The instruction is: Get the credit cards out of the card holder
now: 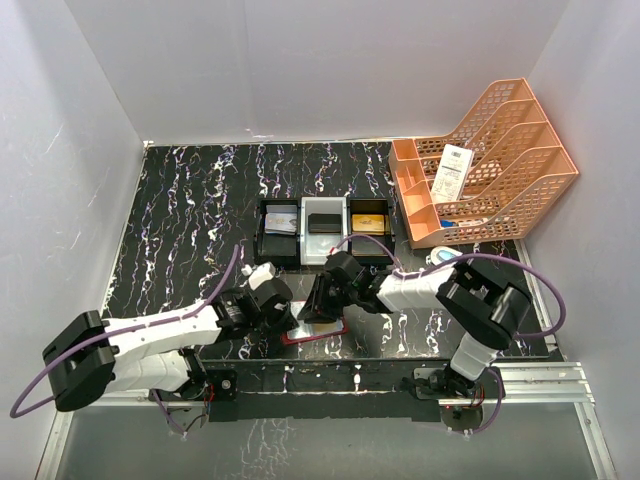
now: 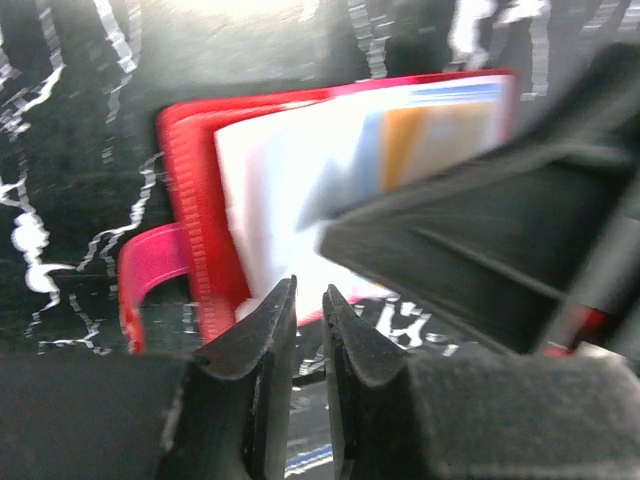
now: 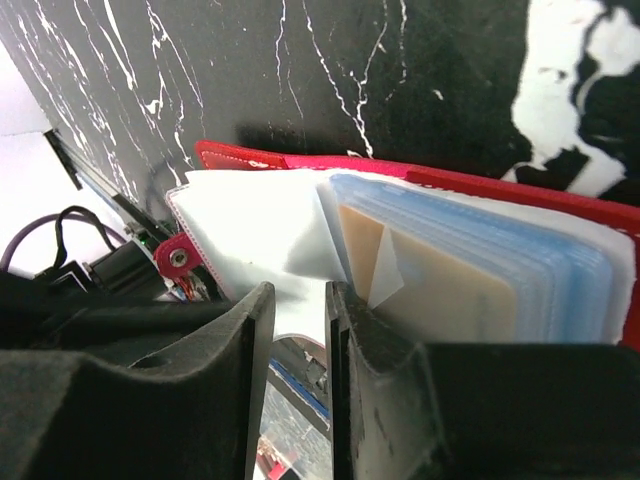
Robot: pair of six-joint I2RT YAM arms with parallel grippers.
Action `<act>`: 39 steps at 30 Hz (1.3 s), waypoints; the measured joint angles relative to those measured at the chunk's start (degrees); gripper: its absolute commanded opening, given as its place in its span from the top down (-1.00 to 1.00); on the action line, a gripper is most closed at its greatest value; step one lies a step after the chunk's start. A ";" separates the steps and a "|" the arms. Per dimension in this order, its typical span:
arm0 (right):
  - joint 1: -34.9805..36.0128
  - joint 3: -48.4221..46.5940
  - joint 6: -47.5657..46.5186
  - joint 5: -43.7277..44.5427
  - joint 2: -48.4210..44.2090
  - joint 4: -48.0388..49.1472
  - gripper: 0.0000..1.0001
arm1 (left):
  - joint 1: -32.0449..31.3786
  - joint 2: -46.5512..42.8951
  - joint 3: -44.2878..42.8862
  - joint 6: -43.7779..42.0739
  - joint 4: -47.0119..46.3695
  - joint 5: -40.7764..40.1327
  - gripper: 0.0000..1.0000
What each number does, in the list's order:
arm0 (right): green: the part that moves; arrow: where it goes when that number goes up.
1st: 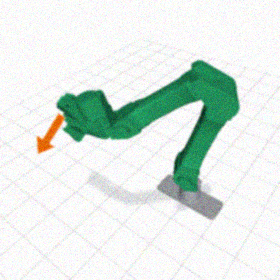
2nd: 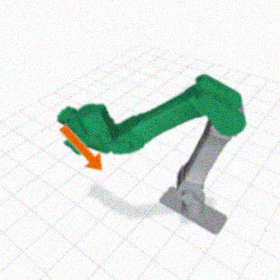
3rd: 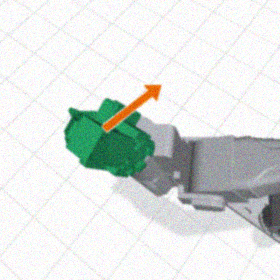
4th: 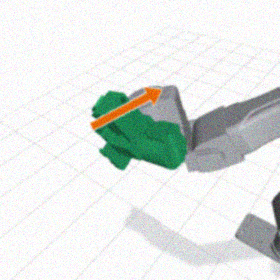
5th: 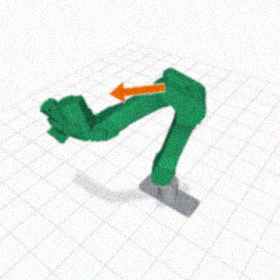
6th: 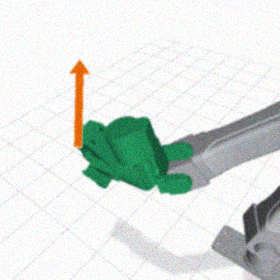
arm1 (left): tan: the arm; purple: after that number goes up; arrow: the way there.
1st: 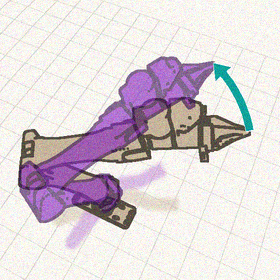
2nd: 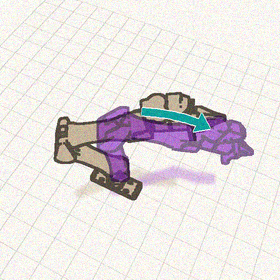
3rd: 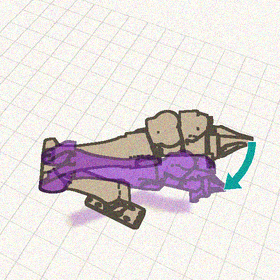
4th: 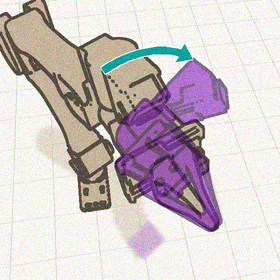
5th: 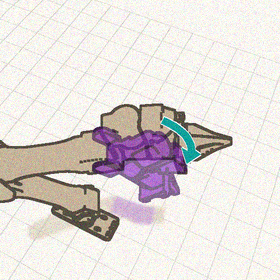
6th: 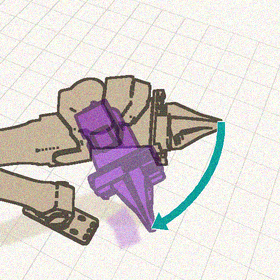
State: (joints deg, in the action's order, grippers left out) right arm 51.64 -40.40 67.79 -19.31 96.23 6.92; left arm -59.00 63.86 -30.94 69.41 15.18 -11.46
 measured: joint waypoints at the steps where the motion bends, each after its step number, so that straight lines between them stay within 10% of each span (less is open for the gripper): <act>1: 0.00 0.00 -0.22 0.63 -0.66 -0.90 0.40 | 0.00 0.79 1.14 0.72 -0.42 0.20 0.69; 21: -3.23 -7.93 -11.93 19.02 -16.70 -31.39 0.08 | 0.00 1.95 1.55 0.28 2.45 -0.72 0.52; 39: -3.23 -7.93 -17.49 12.28 -10.27 -31.78 0.16 | 0.00 3.48 0.59 -2.12 5.29 -1.01 0.51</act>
State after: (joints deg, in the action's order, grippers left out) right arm 48.40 -48.34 50.30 -7.03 85.95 -24.86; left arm -59.00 67.33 -30.35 67.29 20.47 -12.47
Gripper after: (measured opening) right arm 0.434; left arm 0.241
